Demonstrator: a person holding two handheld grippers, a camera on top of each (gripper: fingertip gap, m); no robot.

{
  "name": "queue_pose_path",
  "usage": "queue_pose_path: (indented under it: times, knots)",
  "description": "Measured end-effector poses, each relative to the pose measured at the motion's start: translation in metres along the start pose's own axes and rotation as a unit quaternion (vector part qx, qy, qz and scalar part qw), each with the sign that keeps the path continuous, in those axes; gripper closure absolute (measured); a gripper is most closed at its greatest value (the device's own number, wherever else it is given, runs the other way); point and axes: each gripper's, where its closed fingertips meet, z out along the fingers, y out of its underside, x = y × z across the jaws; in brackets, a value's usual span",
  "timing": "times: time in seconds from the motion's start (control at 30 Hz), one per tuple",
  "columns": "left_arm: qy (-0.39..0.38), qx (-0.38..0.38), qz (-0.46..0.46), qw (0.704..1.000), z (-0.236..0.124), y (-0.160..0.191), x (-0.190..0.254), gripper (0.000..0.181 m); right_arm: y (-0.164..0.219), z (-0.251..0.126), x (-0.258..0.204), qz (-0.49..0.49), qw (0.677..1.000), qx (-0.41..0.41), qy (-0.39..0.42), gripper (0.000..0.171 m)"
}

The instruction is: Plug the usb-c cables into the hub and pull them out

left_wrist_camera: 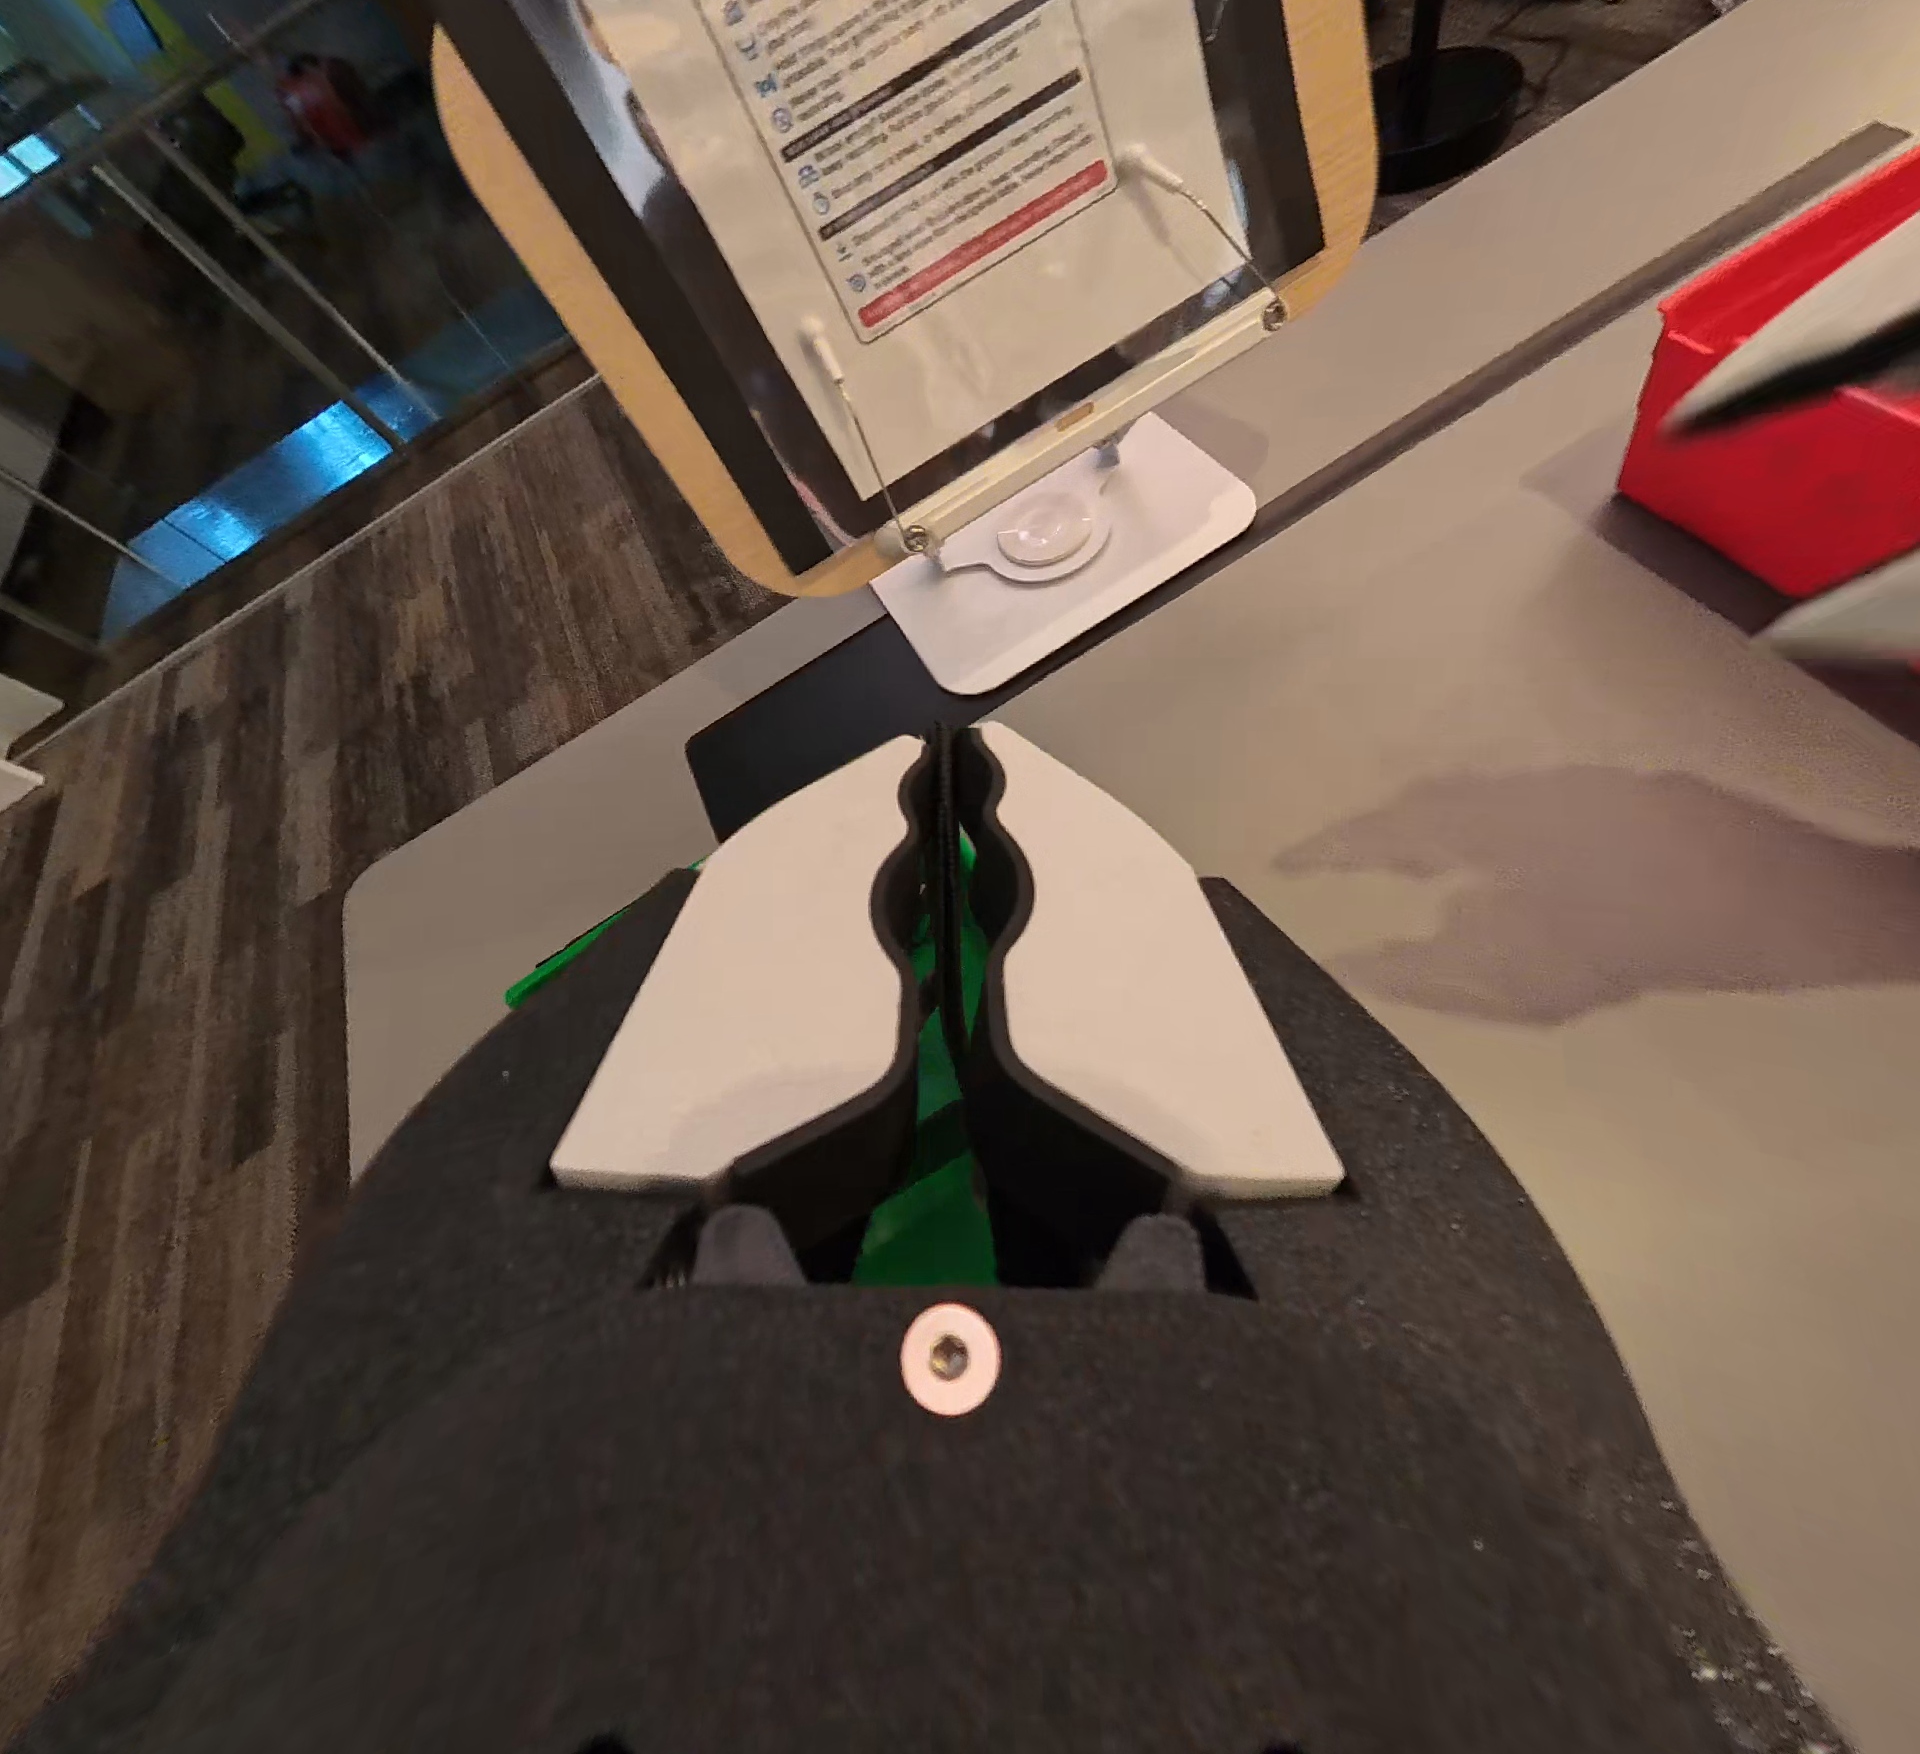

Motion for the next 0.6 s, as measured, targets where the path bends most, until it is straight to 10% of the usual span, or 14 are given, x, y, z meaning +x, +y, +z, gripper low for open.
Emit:
queue_pose_path:
  times: [0.03,0.23,0.6]
  knots:
    - [0.006,-0.001,0.004,1.0,0.0,-0.001,0.005,0.179,-0.004,0.024,-0.018,0.005,0.999,0.025,-0.03,0.131]
    - [0.04,-0.007,0.008,0.999,0.002,-0.002,0.022,0.178,-0.008,0.119,-0.051,0.065,0.99,0.116,-0.048,0.136]
    - [0.104,-0.008,0.02,0.994,0.0,-0.005,0.049,0.175,-0.024,0.127,-0.034,0.102,0.98,0.168,-0.01,0.142]
